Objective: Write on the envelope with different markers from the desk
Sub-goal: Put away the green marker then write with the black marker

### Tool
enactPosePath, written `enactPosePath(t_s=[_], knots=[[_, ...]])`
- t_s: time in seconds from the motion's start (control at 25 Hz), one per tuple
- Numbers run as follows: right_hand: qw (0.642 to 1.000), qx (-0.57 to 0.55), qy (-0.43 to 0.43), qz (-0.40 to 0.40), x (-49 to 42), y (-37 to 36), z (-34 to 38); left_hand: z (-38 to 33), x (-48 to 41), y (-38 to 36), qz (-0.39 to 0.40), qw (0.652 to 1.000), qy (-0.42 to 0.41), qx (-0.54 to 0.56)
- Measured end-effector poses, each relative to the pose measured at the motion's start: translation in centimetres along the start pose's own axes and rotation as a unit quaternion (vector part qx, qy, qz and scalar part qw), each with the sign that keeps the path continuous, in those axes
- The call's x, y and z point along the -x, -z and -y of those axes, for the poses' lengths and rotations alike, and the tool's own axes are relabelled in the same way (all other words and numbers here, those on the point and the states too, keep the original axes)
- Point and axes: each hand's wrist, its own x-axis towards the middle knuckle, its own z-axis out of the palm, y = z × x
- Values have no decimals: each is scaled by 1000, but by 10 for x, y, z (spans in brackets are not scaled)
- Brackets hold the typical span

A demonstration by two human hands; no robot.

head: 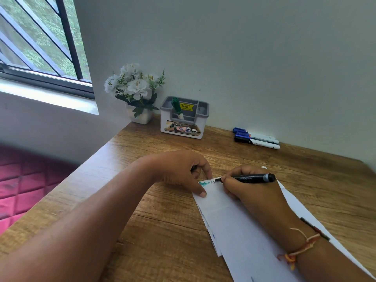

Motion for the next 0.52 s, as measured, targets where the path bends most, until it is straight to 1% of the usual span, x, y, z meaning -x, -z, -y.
enactPosePath(t_s=[0.4,0.52], knots=[[1000,16,-8,-8,2,1,4,0,1,0,-2,1000,3,6],[999,12,-29,-15,3,2,7,0,1,0,0,1000,5,6]])
